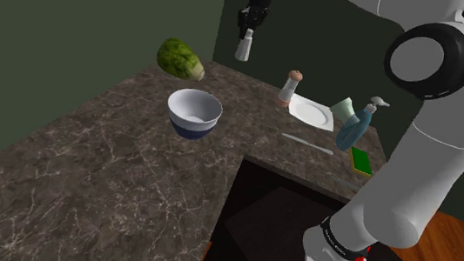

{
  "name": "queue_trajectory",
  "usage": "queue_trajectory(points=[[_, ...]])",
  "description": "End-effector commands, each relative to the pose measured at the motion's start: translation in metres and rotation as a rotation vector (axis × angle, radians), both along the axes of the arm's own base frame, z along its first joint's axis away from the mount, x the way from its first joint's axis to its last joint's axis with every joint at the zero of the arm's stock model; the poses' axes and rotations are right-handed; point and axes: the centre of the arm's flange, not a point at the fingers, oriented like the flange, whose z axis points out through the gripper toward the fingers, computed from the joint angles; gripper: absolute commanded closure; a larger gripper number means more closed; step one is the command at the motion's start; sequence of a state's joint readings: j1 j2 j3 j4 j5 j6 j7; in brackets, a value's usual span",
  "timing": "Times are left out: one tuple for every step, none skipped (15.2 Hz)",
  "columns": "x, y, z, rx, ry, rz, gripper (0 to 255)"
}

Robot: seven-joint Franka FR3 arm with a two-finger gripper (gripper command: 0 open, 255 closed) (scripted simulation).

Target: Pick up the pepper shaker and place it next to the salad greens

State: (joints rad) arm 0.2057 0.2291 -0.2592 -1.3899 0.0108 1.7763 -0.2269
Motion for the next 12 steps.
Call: queue_trajectory(points=[[0.018,0.022,0.001,0.0,0.0,-0.001,255],[0.026,0.032,0.001,0.0,0.0,-0.001,255],[0.034,0.042,0.001,0.0,0.0,-0.001,255],[0.043,0.053,0.001,0.0,0.0,-0.001,255],[0.051,0.063,0.001,0.0,0.0,-0.001,255],[0.06,0.073,0.001,0.0,0.0,-0.001,255],[0.067,0.082,0.001,0.0,0.0,-0.001,255],[0.067,0.082,-0.004,0.0,0.0,-0.001,255],[0.067,0.082,-0.009,0.0,0.0,-0.001,255],[0.067,0.082,-0.014,0.0,0.0,-0.001,255],[0.067,0.082,-0.02,0.0,0.0,-0.001,255],[0.067,0.082,-0.025,0.0,0.0,-0.001,255]])
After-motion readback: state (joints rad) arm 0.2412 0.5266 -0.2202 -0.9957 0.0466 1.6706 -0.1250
